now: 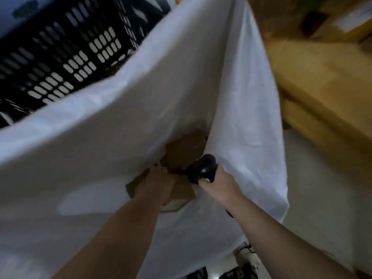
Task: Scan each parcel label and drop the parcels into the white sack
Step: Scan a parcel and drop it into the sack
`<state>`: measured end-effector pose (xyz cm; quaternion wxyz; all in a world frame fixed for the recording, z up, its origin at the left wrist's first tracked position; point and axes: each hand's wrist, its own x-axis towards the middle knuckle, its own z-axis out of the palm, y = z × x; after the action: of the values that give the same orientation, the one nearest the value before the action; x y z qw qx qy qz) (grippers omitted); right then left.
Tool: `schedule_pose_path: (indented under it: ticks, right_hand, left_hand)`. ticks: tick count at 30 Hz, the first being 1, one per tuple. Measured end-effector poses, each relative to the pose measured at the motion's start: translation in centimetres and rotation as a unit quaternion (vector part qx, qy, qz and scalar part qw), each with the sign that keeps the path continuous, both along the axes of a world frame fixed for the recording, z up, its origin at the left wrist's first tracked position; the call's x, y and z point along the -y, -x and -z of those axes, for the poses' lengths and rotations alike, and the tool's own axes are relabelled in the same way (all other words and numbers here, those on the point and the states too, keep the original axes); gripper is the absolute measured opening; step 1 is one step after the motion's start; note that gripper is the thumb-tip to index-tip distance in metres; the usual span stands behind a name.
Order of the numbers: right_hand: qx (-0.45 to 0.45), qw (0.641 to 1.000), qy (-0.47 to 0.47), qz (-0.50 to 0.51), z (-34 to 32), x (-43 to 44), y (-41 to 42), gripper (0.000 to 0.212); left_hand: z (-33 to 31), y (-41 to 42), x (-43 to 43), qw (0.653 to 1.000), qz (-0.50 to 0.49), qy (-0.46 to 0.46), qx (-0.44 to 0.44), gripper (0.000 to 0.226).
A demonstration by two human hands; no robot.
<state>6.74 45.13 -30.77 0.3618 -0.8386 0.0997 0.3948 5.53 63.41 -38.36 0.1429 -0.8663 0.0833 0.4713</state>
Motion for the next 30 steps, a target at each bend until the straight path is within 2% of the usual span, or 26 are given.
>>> schedule_pose_path:
  ticks: [7, 11, 15, 19, 21, 25, 28, 30]
  right_hand:
    - [0.075, 0.993, 0.089, -0.011, 3.6, -0.3, 0.5, 0.051]
    - [0.086, 0.99, 0.106, -0.024, 3.6, -0.1, 0.6, 0.05]
    - [0.071, 0.99, 0.118, -0.043, 2.8, 0.6, 0.2, 0.047]
    - [0.068, 0.993, 0.091, -0.02, 0.3, 2.0, 0.4, 0.037]
    - [0.076, 0.995, 0.062, 0.02, -1.9, 2.9, 0.9, 0.03]
    - [0.121, 0.989, 0.006, 0.089, -7.9, 4.7, 1.9, 0.016]
    - [0.16, 0.979, -0.009, 0.128, -13.3, 6.1, 2.2, 0.016]
    - [0.183, 0.971, -0.018, 0.152, -16.7, 7.3, 2.1, 0.027]
  left_hand:
    - [6.8, 3.4, -0.9, 0.997, -0.044, 0.058, 0.003, 0.071]
    - [7.7, 3.7, -0.2, 0.993, -0.078, 0.081, 0.04, 0.076]
    - [6.3, 2.7, 0.6, 0.995, -0.078, 0.056, 0.041, 0.073]
    - [1.0, 1.0, 1.7, 0.99, -0.067, 0.075, 0.102, 0.053]
    - [-2.8, 0.4, 2.2, 0.981, -0.075, 0.101, 0.149, 0.04]
    - [-11.6, -0.2, 3.3, 0.96, -0.09, 0.15, 0.22, 0.027]
    - [-18.5, -0.3, 4.8, 0.947, -0.055, 0.178, 0.263, 0.027]
    - [-22.7, -0.4, 6.1, 0.935, -0.015, 0.189, 0.298, 0.028]
